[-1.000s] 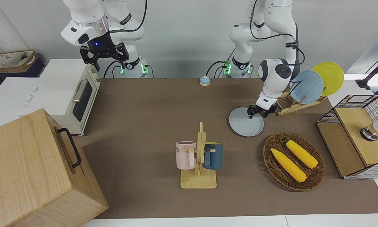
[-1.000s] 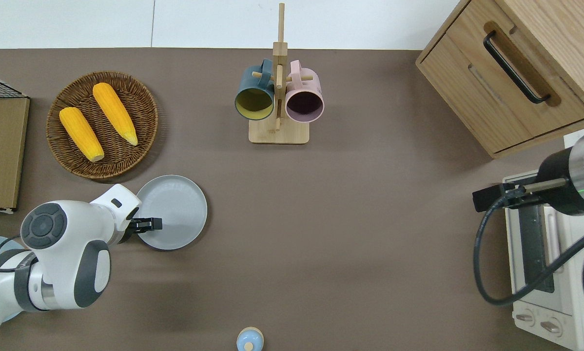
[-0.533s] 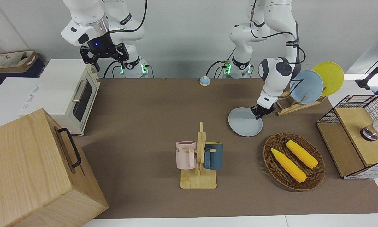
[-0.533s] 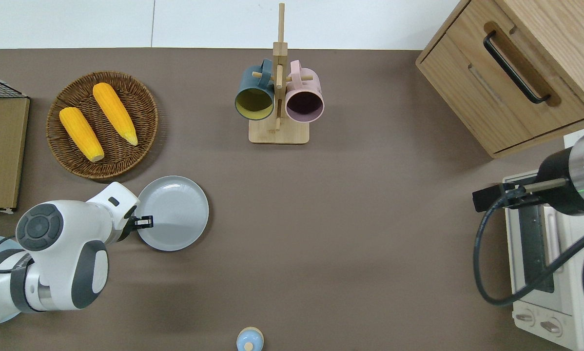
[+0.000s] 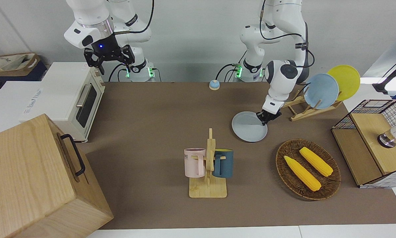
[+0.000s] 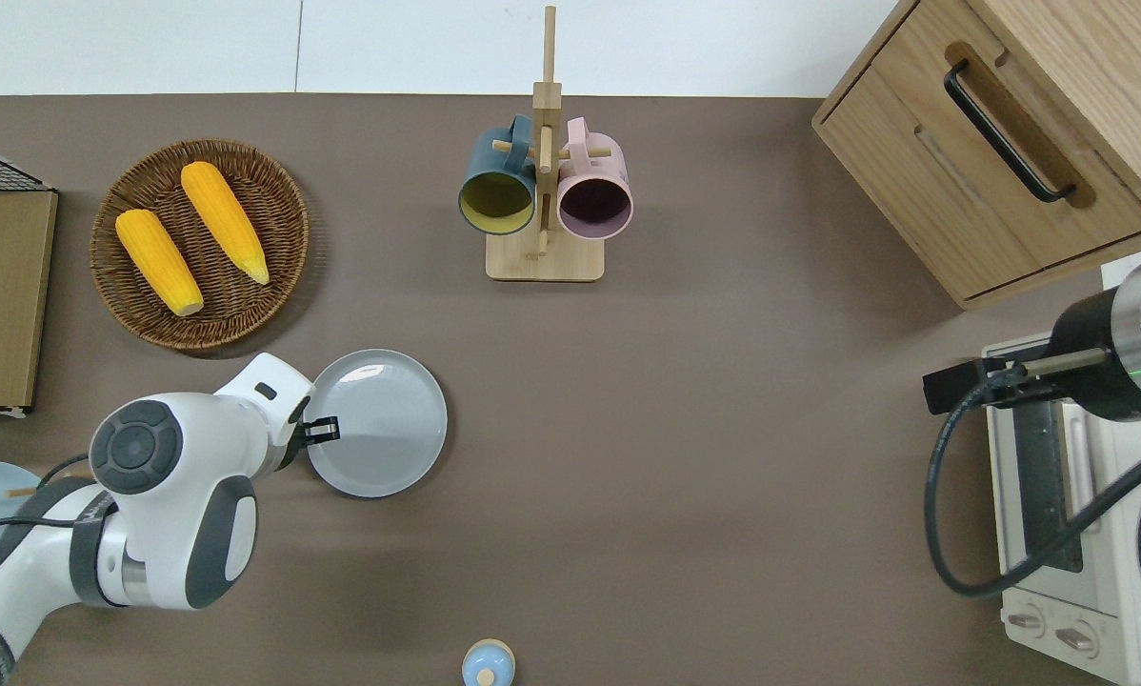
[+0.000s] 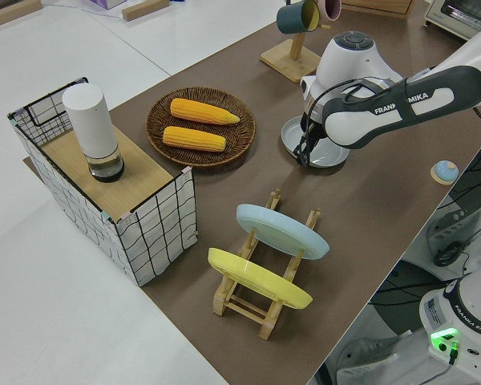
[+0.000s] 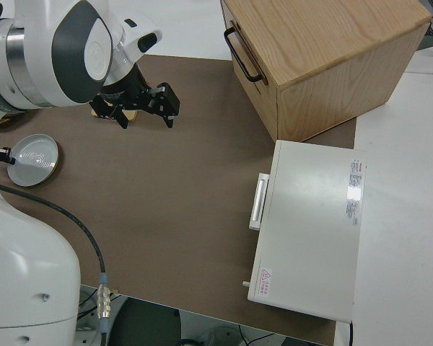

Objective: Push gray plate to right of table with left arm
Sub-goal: 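Push the gray plate with the left gripper across the table toward the toaster oven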

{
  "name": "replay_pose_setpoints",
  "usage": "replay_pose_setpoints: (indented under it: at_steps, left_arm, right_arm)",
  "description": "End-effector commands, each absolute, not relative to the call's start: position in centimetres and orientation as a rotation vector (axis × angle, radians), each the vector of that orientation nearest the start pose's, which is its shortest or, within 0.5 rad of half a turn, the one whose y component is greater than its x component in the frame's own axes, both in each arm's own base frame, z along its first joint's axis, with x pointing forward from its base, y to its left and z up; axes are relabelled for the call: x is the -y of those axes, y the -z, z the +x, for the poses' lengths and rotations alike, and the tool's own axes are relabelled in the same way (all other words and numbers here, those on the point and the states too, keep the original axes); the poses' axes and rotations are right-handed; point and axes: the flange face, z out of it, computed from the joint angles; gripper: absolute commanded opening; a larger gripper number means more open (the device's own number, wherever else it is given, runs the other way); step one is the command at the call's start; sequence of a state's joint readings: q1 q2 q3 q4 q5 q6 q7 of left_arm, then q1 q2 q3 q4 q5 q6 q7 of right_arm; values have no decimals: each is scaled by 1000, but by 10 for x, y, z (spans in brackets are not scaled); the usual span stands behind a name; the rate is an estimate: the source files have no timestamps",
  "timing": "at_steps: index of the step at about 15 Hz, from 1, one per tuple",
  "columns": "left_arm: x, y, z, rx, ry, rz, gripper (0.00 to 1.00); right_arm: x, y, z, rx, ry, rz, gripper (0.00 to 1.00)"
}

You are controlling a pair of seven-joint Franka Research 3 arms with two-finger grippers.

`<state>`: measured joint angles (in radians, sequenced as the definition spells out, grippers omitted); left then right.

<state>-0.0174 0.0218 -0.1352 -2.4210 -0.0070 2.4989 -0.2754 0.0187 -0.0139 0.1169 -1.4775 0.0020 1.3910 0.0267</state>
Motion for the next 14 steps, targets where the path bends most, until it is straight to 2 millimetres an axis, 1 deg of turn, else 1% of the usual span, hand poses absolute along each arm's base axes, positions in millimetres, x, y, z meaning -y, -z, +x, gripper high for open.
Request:
replay_pose_setpoints:
  at_steps: [1, 2, 4, 6, 8, 10, 12, 13, 14]
  left_arm:
    - [128, -294, 471, 273, 51, -3140, 0]
    - [147, -294, 466, 295, 50, -3140, 0]
    - [191, -295, 452, 358, 49, -3138, 0]
    - [228, -297, 437, 433, 44, -3131, 0]
    - [254, -292, 423, 506, 16, -3111, 0]
    - [287, -291, 409, 566, 3, -3098, 0]
    - [314, -289, 403, 614, -21, -3078, 0]
    - [331, -288, 400, 642, -33, -3066, 0]
    - [341, -287, 399, 667, -41, -3057, 0]
  right_arm:
    - [-71, -664, 524, 164, -121, -3131, 983]
    - [-70, -664, 524, 162, -121, -3131, 983]
    - [-70, -664, 524, 161, -121, -3131, 983]
    - [-70, -664, 524, 159, -121, -3131, 983]
    - [-70, -664, 524, 161, -121, -3131, 983]
    - [-70, -664, 524, 161, -121, -3131, 983]
    - [-71, -664, 523, 162, -124, -3131, 983]
    - [-71, -664, 524, 164, -121, -3131, 983]
    - [-71, -664, 524, 164, -121, -3131, 983]
